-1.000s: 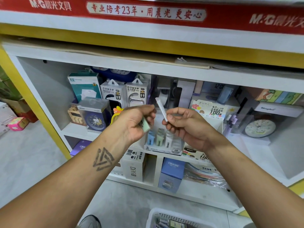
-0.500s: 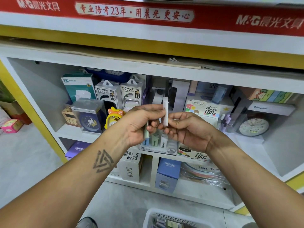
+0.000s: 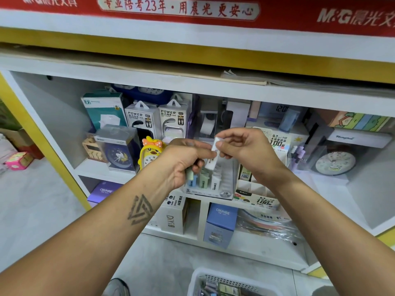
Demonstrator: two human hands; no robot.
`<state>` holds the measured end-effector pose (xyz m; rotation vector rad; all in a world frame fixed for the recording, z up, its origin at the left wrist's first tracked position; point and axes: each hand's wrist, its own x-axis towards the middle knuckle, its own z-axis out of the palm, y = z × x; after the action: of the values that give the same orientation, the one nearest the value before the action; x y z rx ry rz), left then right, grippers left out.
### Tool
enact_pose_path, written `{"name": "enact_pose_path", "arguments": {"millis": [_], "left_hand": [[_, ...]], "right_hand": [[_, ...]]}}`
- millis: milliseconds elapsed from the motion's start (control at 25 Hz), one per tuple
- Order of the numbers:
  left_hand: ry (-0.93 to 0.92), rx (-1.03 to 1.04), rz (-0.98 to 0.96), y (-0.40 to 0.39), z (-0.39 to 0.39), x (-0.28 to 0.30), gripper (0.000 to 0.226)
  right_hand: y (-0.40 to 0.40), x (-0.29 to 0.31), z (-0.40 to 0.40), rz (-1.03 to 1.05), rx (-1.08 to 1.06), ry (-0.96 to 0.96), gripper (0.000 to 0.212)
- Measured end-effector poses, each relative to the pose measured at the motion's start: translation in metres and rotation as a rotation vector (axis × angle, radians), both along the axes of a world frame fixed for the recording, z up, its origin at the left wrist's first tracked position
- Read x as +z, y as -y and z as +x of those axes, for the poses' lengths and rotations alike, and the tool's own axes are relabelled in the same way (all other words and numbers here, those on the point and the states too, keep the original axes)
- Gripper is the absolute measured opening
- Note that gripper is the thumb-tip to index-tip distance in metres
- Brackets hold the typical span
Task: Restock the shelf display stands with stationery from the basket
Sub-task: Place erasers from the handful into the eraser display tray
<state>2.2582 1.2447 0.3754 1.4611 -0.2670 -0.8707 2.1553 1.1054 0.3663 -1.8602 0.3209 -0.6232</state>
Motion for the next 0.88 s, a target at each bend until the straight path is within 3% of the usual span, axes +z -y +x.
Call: {"name": "enact_pose_path", "arguments": {"millis": [160, 280, 360, 680, 880], "left_hand": [[-0.247, 0.054, -0.031, -0.005, 0.009, 0.004, 0.012], [-0.352, 0.145, -0.116, -0.008, 0.011, 0.006, 0.004], [-0.378, 0.174, -0.148, -0.009, 0.011, 0.005, 0.015], [-0.33, 0.192, -0.154, -0.01, 0.014, 0.004, 0.013], [-0.305, 0.221, -0.134, -0.011, 0.013, 0.004, 0.013]], "right_hand": [[0.017, -0.012, 0.005, -0.372, -0.257, -0.048, 0.007], [0.021, -0.029, 0.007, -0.585, -0.262, -0.133, 0.011], [0.02, -0.038, 0.01, -0.648, -0.233, -0.162, 0.012], [0.014, -0.045, 0.015, -0.902, -0.092, -0.263, 0.015], [0.012, -0.046, 0.013, -0.917, -0.071, -0.275, 0.019]]}}
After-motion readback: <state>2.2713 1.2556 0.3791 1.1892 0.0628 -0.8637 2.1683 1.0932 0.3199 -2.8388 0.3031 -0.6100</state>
